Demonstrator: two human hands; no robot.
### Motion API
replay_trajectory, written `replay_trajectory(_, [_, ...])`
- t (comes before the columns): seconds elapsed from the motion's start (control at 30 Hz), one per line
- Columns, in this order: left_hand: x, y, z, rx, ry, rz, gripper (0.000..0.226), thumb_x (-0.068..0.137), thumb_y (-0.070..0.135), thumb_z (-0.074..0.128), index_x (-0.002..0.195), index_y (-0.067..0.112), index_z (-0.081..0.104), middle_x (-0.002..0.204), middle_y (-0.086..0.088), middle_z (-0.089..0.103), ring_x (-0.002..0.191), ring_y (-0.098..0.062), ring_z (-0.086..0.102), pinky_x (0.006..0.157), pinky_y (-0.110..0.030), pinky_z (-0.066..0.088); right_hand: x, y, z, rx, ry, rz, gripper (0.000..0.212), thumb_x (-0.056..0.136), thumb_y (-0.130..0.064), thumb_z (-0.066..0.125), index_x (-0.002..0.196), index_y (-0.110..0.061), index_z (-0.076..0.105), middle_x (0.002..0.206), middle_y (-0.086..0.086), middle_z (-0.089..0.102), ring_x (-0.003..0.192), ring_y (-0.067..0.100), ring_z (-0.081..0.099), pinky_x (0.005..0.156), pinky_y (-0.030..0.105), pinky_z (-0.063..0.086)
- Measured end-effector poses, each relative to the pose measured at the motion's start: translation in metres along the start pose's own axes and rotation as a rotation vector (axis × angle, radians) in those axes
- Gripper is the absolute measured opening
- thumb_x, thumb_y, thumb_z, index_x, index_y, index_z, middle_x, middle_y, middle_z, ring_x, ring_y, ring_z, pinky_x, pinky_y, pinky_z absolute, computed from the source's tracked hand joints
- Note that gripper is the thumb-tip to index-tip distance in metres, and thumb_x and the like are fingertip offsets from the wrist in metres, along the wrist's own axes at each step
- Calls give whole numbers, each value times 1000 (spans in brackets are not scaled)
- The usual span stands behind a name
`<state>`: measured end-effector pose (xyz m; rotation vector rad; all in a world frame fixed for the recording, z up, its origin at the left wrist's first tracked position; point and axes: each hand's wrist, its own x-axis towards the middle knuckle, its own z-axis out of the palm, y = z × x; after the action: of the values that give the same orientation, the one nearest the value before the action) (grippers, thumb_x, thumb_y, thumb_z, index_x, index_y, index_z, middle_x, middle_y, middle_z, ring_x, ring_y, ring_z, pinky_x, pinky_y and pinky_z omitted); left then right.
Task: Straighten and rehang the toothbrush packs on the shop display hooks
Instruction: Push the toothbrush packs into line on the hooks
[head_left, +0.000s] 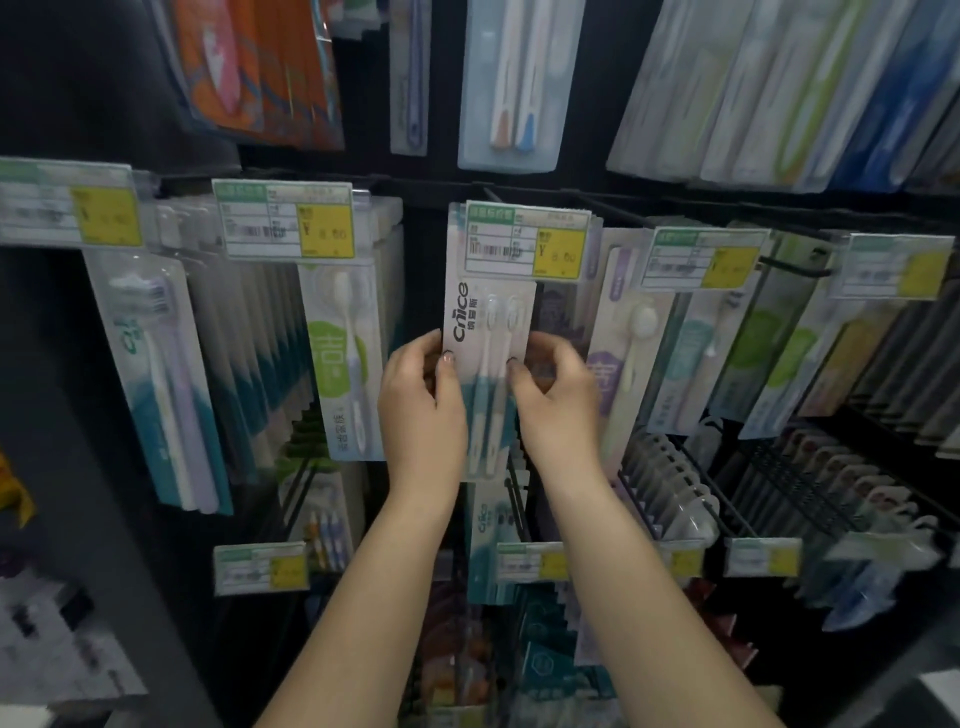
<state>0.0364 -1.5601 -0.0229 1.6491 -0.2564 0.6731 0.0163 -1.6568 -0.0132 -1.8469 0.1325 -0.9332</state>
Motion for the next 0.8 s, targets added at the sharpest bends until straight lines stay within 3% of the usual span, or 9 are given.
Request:
replay_trajectory(0.1, [-1,4,2,48,39,29,29,95,13,46,121,12,59,109,11,52,101,-1,49,87,-9,37,3,0,-1,28,-27,28,19,89,-14,58,108,-17,59,88,-12,60,79,-1,56,67,1,40])
replay_trajectory(0.27, [-3,3,6,65,90,-3,23,93,16,52,113,12,63,103,10,52,84,7,49,76,4,34,4,2,1,79,-26,52,5,91,-17,56,93,-18,52,80,-12,55,73,3,54,60,3,40])
replay_trajectory(0.4, [-3,4,8,80,99,-15,13,92,18,55,101,15,63,98,5,57,80,4,50,71,0,36,7,6,0,85,-36,67,3,91,-15,55,89,-16,53,78,-11,56,77,10,56,67,13,42])
replay_trajectory(0.53, [-1,3,9,86,96,-13,6,91,20,56,96,21,60,97,1,60,83,-4,52,70,-7,39,9,6,-3,69,-49,63,3,90,-15,56,87,-15,55,75,-13,54,70,-1,51,60,4,39])
replay_trajectory(0.67, [-4,3,8,89,107,-9,17,91,23,56,106,16,60,102,0,60,90,-8,54,76,-13,44,5,5,-6,98,-47,63,2,90,-15,57,89,-16,56,78,-11,58,73,2,55,63,7,43])
replay_trajectory(0.8, [-17,8,7,113,159,93,32,90,20,57,120,10,51,110,6,44,104,-12,49,89,-25,43,-2,5,-18,115,-30,42,4,90,-14,57,91,-18,56,82,-11,59,78,7,58,75,26,53])
